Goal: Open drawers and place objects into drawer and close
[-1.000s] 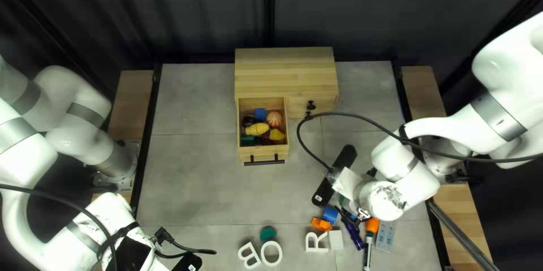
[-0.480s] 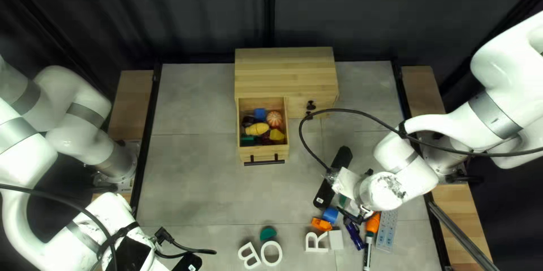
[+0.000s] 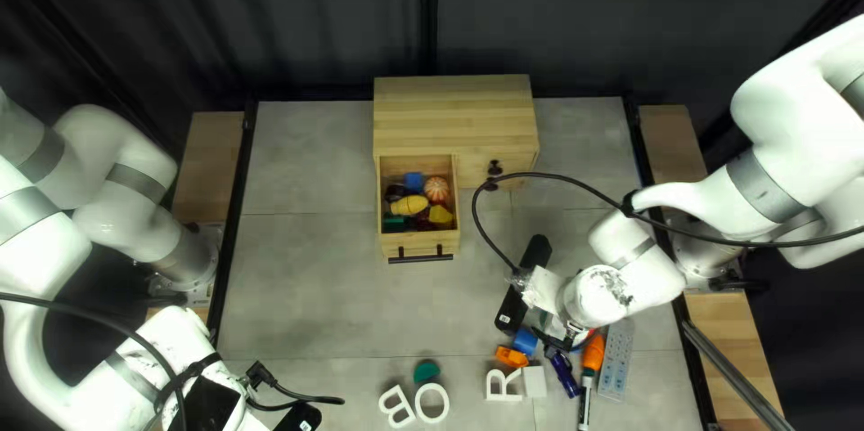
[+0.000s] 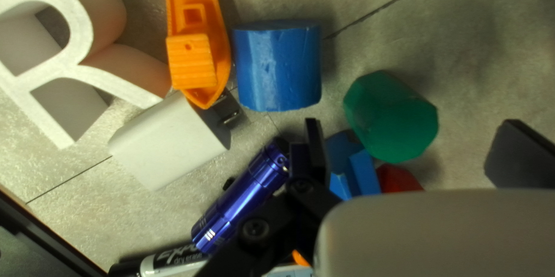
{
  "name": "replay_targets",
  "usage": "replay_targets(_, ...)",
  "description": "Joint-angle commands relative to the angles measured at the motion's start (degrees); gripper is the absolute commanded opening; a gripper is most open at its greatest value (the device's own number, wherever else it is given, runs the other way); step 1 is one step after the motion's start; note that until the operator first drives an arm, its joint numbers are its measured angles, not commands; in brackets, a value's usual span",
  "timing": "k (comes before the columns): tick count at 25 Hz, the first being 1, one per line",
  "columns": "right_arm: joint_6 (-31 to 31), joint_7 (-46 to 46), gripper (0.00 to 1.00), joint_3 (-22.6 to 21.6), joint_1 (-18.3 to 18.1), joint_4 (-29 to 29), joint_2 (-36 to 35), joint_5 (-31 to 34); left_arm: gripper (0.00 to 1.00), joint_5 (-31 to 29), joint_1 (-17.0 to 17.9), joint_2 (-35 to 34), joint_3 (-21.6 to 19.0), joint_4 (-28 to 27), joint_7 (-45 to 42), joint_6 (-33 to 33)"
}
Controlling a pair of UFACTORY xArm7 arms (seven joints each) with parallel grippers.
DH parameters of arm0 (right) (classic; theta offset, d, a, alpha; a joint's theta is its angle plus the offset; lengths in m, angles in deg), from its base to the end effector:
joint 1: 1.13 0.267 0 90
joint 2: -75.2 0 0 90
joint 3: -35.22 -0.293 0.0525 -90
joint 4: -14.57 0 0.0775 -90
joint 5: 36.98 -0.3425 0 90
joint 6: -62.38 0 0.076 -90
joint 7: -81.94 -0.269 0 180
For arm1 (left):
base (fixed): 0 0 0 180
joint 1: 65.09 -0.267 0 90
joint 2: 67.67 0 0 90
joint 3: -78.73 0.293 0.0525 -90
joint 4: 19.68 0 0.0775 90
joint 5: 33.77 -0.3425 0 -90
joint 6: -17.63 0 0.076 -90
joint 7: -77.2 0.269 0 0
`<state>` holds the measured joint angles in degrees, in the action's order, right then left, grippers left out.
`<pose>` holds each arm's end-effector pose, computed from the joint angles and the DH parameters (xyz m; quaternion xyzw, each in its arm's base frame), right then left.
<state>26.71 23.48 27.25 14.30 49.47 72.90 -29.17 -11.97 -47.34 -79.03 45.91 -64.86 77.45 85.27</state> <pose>0.3500 0.1387 0.0387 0.9681 -0.2467 0.0033 0.0441 0.1713 -0.3139 0.1559 0.9312 -0.3302 -0.1430 0.0585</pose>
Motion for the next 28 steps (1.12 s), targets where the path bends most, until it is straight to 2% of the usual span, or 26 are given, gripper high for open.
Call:
replay_targets(1,0.85,0.03,0.11,0.09,-0.07,0.24,-0.9,0.13,1.0,0.0,0.0,0.0,0.0,0.0,0.0,0.0)
replay_targets(11,-0.34,-0.06,0.06,0.04,-0.04,-0.46,1.51,0.02,1.0,0.0,0.0,0.0,0.0,0.0,0.0,0.0)
replay_targets(18,-8.51,-0.65,0.03,0.7,-1.15,-0.64,10.92,2.05,1.0,0.0,0.0,0.0,0.0,0.0,0.0,0.0)
replay_targets(22,-15.75,1.04,0.03,2.09,-3.58,3.89,15.75,5.77,1.0,0.0,0.0,0.0,0.0,0.0,0.0,0.0)
replay_targets(28,-19.22,6.49,0.02,5.42,-7.34,12.65,15.34,10.57,1.0,0.0,0.0,0.0,0.0,0.0,0.0,0.0)
